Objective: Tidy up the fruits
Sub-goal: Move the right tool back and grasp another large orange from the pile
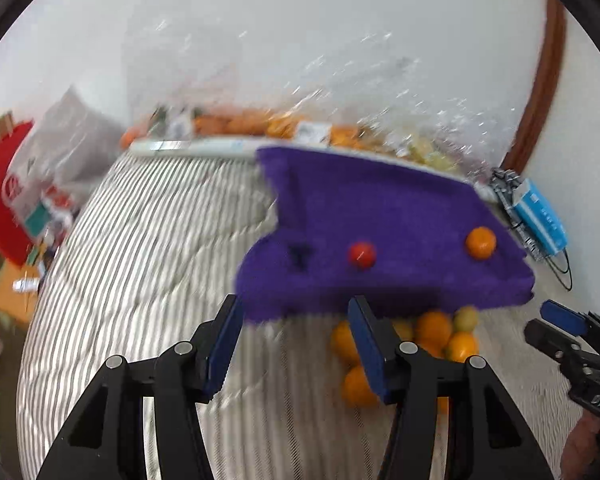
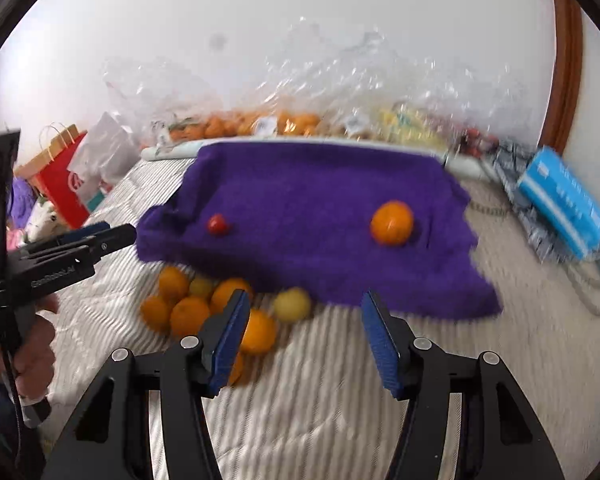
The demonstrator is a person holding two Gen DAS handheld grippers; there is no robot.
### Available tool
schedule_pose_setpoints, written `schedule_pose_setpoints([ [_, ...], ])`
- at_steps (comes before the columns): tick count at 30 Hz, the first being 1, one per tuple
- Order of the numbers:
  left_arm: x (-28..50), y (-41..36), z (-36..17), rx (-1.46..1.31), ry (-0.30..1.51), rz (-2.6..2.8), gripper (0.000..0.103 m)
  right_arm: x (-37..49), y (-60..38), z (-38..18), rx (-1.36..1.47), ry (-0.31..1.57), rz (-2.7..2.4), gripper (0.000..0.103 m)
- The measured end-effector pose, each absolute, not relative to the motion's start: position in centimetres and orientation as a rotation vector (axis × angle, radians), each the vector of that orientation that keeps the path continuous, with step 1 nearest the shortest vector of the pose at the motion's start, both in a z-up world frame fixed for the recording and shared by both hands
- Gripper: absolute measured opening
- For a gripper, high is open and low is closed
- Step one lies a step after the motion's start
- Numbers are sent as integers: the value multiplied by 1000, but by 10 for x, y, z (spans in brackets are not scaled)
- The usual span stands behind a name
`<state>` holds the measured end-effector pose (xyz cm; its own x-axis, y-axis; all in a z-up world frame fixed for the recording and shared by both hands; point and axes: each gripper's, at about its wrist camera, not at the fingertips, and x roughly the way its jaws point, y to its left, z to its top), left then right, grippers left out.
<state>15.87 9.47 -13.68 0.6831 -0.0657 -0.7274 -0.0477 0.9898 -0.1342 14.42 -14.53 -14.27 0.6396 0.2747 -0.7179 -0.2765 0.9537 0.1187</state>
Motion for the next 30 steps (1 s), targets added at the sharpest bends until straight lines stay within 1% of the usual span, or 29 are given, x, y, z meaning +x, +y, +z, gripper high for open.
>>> schedule_pose_setpoints([
  [3, 149, 105, -149, -161, 866, 8, 51, 129, -140, -149, 27, 812, 332, 58],
  [6, 137, 112, -157, -157, 874, 18, 51, 116, -130, -156, 14, 802, 351, 53],
  [10, 130, 119, -164, -173, 882, 0, 52, 106, -113, -168, -13, 822, 391, 52],
  [18, 129, 121, -179, -178, 900, -23, 53, 122, -84, -192, -57, 881, 370, 52],
  [20, 127, 121, -179, -197, 893, -58, 53, 126, -81, -198, -45, 898, 352, 44],
  [27, 119, 93, -166, -177, 837, -203, 53, 112, -86, -192, -86, 843, 375, 43],
  [30, 127, 75, -170, -162, 858, -224, 53, 105, -101, -186, -71, 828, 366, 43],
])
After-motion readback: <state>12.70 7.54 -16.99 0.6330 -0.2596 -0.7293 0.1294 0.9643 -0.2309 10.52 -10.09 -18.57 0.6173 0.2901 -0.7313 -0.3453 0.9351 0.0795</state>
